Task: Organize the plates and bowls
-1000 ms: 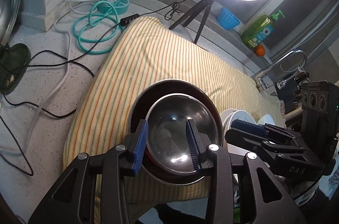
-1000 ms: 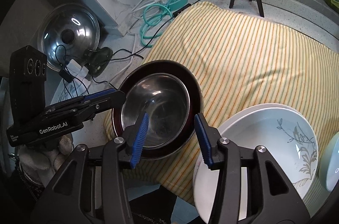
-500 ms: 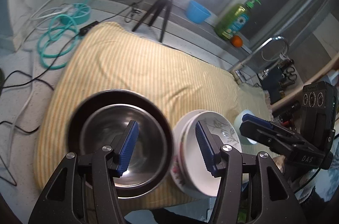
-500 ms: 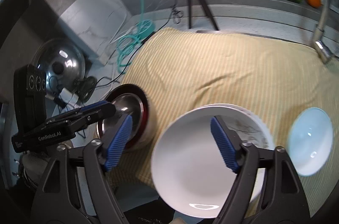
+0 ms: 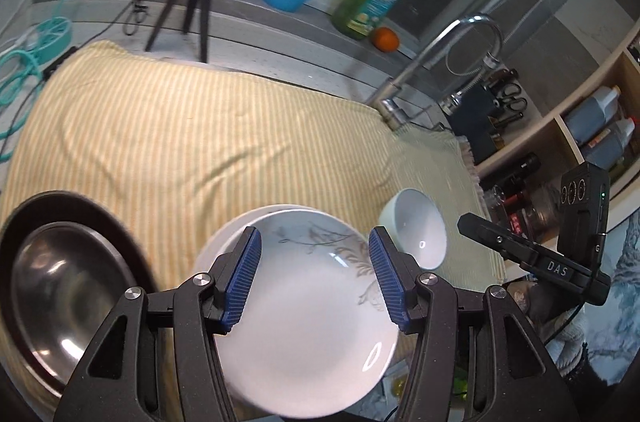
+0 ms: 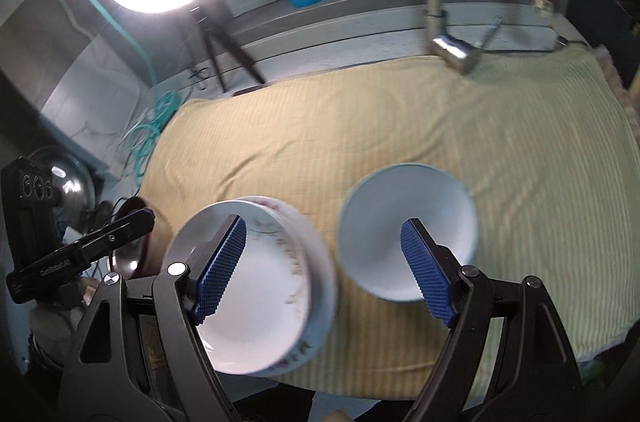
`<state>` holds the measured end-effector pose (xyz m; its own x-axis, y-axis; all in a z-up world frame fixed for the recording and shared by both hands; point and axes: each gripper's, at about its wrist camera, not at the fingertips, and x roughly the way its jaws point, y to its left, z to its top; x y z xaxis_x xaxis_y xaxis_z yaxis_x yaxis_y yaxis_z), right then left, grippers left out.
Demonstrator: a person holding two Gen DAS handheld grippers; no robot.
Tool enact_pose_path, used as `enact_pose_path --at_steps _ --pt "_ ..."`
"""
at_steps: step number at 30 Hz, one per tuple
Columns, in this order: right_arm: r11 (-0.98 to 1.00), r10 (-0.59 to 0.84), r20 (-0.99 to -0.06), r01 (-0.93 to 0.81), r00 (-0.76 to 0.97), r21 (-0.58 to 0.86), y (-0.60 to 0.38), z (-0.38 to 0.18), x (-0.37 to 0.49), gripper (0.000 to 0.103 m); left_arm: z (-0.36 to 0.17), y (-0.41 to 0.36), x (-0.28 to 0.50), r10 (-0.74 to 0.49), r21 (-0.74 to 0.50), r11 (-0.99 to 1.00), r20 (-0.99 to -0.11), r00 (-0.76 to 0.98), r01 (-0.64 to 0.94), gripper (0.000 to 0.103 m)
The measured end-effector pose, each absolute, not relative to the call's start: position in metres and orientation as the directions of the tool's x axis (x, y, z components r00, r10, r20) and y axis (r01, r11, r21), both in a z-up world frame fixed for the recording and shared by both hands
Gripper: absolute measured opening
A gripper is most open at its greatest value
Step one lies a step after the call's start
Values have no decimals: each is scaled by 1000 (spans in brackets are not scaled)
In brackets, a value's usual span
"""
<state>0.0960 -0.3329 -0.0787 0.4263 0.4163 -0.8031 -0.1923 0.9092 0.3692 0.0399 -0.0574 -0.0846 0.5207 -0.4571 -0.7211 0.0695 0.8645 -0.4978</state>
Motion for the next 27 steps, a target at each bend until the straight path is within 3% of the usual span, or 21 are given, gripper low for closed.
enact_pose_path --at_steps 11,14,20,27 --pt "932 353 -840 -77 413 353 -392 -114 98 80 -107 -138 70 -542 -518 836 -733 410 180 55" --pt "920 380 -844 -62 378 386 -400 -128 99 66 -112 -157 76 -560 -523 827 -738 377 204 55" --pt "901 419 -841 -43 343 432 -407 -145 104 50 -123 -174 89 -560 -522 828 -752 348 205 51" --pt "885 454 -834 -51 314 463 -409 -153 111 36 -132 -186 97 -551 -515 834 -765 333 197 33"
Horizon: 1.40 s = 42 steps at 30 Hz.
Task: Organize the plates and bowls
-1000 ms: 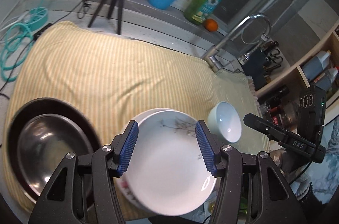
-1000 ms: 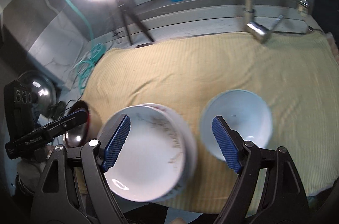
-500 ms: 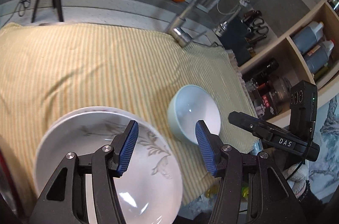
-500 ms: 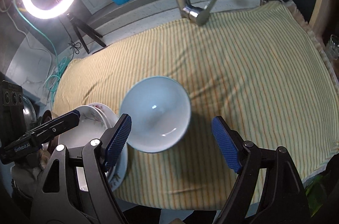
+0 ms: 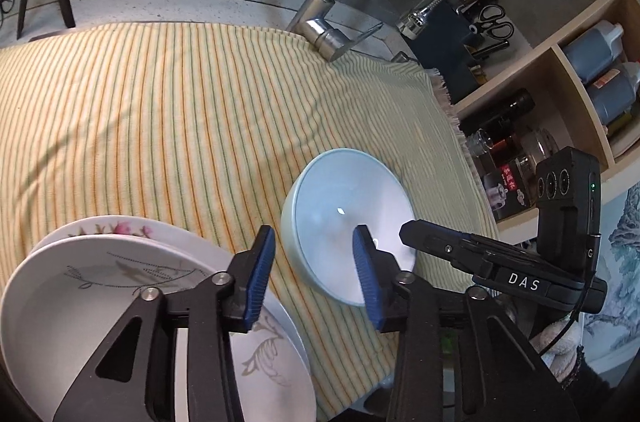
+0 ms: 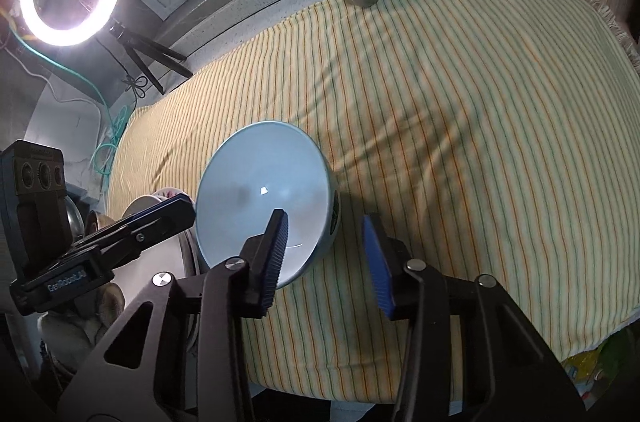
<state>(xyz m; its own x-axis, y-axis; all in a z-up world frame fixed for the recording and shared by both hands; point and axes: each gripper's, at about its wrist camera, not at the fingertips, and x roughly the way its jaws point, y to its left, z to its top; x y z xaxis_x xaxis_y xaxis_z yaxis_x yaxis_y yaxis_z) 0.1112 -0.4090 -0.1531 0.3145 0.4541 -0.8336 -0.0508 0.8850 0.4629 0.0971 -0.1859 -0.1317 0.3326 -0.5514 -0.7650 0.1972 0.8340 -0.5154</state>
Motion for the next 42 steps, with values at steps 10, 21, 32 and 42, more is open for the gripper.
enact_pose_path --at_steps 10,21,32,42 --pt "886 460 -840 -86 286 456 -405 -159 115 16 -138 -189 101 -546 -519 837 -771 327 175 22" --pt "885 463 -829 -103 314 455 -401 -139 111 16 -121 -182 93 -550 -520 834 -752 363 187 22" --pt "870 494 -792 -210 358 447 -360 -91 104 16 -76 -142 69 -528 -507 842 -708 469 182 22" --pt "820 564 -760 -327 322 470 -293 -68 97 16 -56 -81 35 -466 -499 860 -688 557 103 22"
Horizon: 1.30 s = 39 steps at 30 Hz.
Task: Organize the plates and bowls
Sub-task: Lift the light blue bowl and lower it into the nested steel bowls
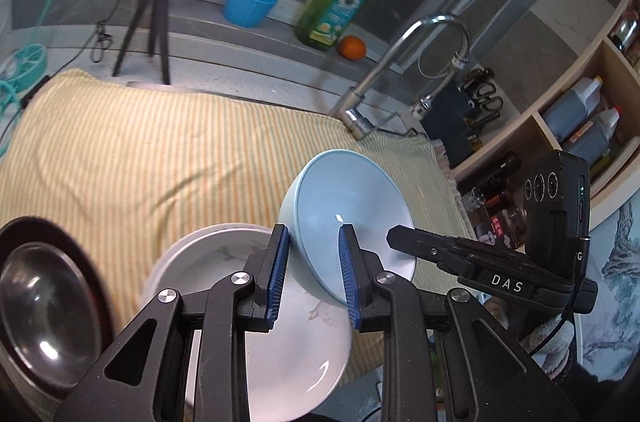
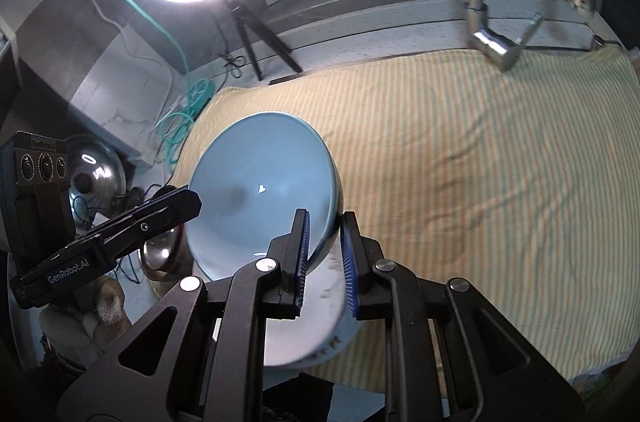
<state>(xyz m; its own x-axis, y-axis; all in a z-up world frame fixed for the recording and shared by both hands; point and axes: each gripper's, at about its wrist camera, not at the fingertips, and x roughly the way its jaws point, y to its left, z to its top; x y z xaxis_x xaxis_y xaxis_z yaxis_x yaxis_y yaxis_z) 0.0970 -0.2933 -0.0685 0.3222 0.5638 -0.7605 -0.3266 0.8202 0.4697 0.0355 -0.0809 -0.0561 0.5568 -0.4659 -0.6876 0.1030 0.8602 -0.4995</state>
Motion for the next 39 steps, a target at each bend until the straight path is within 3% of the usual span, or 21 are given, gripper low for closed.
enact_pose_path --at_steps 20,39 --pt "688 623 -766 -578 158 440 -126 -62 73 16 -61 56 -38 -301 -521 836 -697 651 -172 22" --pt "649 573 -817 -643 63 406 -66 -94 59 16 -89 98 -67 -260 -536 790 -732 630 -298 22"
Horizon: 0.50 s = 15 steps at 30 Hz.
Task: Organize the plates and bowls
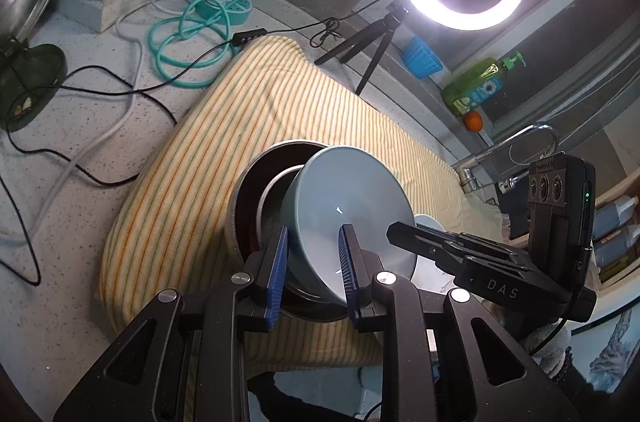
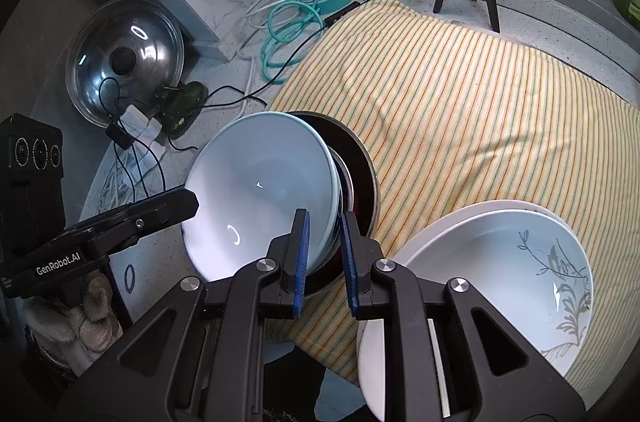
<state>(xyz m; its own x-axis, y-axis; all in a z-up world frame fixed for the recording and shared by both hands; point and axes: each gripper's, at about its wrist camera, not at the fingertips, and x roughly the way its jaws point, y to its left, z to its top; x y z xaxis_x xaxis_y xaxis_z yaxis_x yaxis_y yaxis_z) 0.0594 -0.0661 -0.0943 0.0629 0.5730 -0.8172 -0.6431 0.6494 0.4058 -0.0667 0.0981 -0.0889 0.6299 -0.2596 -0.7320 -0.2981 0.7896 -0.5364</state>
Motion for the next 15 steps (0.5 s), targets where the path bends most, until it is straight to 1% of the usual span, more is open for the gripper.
enact_pose_path --at_steps 9,10,12,13,14,15 --pt "648 555 -828 -665 77 372 -57 -99 58 16 -96 101 -65 -244 -521 793 -747 619 -316 22" --pt "646 556 -827 -668 79 370 -57 -99 58 16 -96 101 -65 -238 -516 795 -749 618 -319 23" --pt "649 557 -824 -672 103 355 -59 -96 58 17 -95 101 -65 -227 -507 801 -749 622 -319 32" --pt "648 564 -819 -672 107 359 -60 -95 58 24 -94 101 -66 -221 -503 803 -748 625 -318 34" --pt "647 571 -813 -670 111 363 -61 -93 58 39 -92 102 -67 -214 -499 806 -748 628 -320 38" --pt "650 583 -803 -666 126 367 -65 -90 59 47 -90 102 -68 -205 -495 808 -746 633 -321 40"
